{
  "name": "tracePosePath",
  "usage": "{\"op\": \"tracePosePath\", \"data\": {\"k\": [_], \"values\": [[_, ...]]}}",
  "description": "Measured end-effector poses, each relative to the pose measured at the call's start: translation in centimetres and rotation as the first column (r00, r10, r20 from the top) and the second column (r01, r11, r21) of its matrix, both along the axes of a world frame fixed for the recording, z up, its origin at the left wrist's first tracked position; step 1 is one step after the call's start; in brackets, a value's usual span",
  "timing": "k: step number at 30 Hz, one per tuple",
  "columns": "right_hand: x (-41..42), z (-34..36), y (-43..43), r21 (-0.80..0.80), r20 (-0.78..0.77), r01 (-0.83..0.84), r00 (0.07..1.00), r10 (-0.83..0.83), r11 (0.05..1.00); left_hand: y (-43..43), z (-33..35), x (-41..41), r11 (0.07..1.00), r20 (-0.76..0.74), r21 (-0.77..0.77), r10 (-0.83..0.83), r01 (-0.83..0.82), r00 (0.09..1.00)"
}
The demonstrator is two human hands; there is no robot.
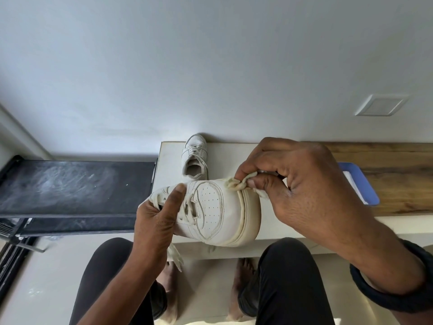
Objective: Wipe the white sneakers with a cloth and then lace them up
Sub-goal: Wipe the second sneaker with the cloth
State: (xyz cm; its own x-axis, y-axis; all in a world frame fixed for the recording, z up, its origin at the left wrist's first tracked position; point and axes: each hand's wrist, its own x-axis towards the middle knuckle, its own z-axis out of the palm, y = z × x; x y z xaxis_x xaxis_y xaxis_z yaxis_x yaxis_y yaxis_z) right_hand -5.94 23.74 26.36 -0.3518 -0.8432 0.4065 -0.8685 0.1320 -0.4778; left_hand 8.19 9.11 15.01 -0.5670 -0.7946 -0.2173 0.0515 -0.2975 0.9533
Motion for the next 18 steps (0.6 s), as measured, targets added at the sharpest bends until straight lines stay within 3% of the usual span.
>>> {"op": "tracePosePath", "data": {"k": [7, 12, 18], "values": [[0.9, -0.5, 0.4, -0.136, -0.136, 0.09, 0.985, -0.108, 0.987, 0.0, 0.0, 0.1, 0.991, 0.062, 0.13, 0.001, -0.009, 0.998], [0.1, -0.2, 0.2, -0.143, -0.059, 0.086, 0.994, -0.095, 0.986, 0.2, -0.3, 0.4, 0.989, 0.091, 0.136, -0.071, 0.058, 0.993], [-1.6, 0.1, 0.0, -0.105, -0.04, 0.128, 0.99, -0.133, 0.986, -0.5, -0.3, 1.3, 0.931, 0.016, 0.068, -0.36, 0.358, 0.933]]}}
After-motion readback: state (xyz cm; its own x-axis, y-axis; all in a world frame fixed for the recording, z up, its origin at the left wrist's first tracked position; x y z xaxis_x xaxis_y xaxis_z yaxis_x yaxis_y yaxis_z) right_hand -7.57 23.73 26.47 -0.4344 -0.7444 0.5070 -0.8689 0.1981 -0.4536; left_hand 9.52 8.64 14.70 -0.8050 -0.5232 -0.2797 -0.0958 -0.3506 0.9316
